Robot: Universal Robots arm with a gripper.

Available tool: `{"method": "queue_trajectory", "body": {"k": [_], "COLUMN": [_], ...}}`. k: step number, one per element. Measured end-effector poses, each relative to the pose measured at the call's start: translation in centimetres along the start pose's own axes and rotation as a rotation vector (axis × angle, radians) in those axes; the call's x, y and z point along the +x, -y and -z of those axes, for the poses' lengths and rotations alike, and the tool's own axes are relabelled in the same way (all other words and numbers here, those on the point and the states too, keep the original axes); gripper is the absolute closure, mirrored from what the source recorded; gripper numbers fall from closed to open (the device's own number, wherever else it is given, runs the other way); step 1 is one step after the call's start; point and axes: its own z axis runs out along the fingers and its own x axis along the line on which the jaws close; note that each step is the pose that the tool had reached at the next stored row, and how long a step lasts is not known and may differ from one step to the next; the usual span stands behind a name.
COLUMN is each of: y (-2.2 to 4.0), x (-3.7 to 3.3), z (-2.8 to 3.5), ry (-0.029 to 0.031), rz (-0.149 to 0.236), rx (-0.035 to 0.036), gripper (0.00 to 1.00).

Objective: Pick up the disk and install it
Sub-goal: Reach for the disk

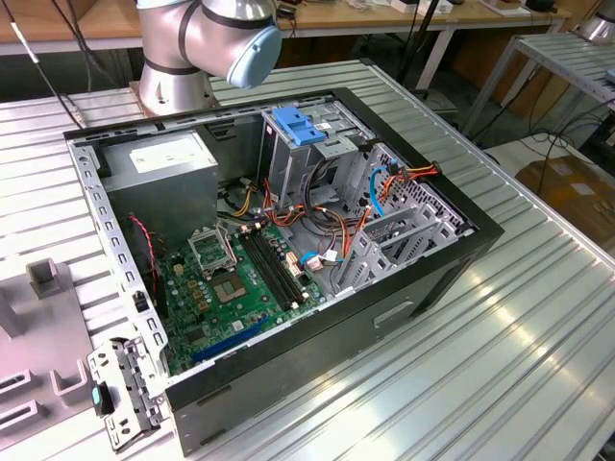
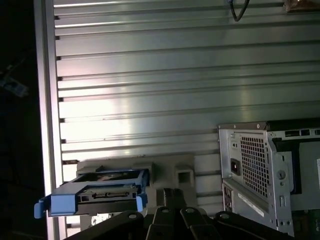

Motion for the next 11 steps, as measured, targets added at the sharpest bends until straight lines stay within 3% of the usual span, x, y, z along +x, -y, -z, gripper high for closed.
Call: {"method": "queue_trajectory", "body": {"k": [4, 9, 11], "y": [0.28, 1.25, 1.41], "x": [2.05, 3.42, 3.52], "z": [0.05, 0.11, 0.11], "ry": [0.0001, -0.0001, -0.0018], "rz": [0.0, 0.0, 0.0], "rx": [-0.0001, 0.0, 0.0], "gripper": [0.89, 0.89, 0.89]}}
